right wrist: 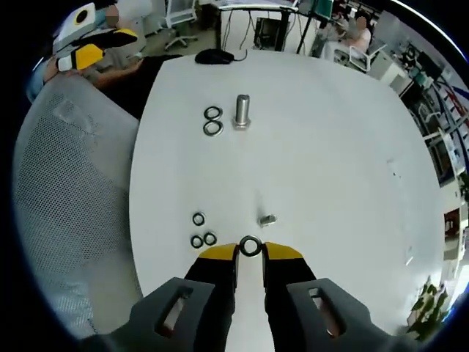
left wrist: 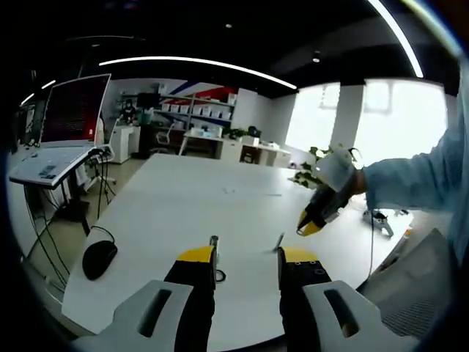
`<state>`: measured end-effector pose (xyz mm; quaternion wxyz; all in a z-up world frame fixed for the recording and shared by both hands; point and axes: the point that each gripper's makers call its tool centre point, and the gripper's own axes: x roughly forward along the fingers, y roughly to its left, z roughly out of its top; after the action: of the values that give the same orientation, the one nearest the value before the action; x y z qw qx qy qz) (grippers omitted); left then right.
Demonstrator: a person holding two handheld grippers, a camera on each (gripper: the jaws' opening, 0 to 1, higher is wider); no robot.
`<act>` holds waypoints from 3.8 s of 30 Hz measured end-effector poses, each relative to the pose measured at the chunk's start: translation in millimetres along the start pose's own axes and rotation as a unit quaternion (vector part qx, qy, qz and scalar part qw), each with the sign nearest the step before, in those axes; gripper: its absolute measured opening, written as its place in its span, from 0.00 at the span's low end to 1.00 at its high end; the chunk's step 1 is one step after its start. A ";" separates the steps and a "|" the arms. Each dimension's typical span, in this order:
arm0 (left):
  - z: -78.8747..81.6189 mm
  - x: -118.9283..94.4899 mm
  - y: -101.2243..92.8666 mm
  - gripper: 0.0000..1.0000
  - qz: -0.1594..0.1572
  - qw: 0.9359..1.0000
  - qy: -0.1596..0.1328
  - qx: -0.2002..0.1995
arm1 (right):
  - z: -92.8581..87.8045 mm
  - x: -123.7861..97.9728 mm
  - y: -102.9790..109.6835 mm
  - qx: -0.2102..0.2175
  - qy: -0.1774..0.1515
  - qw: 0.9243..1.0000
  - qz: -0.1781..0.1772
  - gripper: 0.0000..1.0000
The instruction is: Place the washer onto the threaded stud by aligning its center hole with the stud, sliding it down to the base, and recovering from edge contact or off-axis alignment until the washer reaches the visible bottom stop.
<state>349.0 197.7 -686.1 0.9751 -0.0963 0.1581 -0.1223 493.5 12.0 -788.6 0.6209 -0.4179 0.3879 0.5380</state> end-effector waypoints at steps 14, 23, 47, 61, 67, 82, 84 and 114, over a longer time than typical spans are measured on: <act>-0.3 0.0 1.2 0.31 0.003 1.000 0.000 -0.001 | 10.2 12.6 -14.0 -0.018 0.016 1.000 -0.003 0.15; 0.2 0.1 2.5 0.31 0.005 1.000 -0.001 -0.002 | 11.8 23.7 -15.0 -0.040 0.030 0.999 -0.012 0.15; -1.6 -0.3 3.7 0.31 0.008 1.000 0.003 -0.003 | 10.5 40.0 -17.8 -0.028 0.044 0.999 -0.009 0.15; -1.3 0.2 4.1 0.31 0.009 1.000 0.004 -0.004 | 6.7 36.8 -18.7 -0.030 0.046 0.998 -0.013 0.20; -1.3 0.3 4.1 0.31 0.009 1.000 0.004 -0.003 | 2.6 34.5 -16.3 -0.020 0.047 0.999 -0.012 0.20; -1.1 0.5 4.0 0.31 0.009 1.000 0.004 -0.003 | -4.0 28.5 0.8 0.000 0.033 0.999 0.001 0.19; -1.1 0.6 4.0 0.31 0.009 1.000 0.004 -0.003 | -7.6 29.5 0.9 0.003 0.035 0.999 0.000 0.19; -1.2 0.5 4.6 0.31 0.011 1.000 0.004 -0.003 | -33.9 44.0 46.1 0.045 0.025 0.998 0.028 0.18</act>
<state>350.0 201.8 -688.4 0.9755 -0.0970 0.1629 -0.1116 452.0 -1.2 -846.2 0.6137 -0.3916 0.4392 0.5265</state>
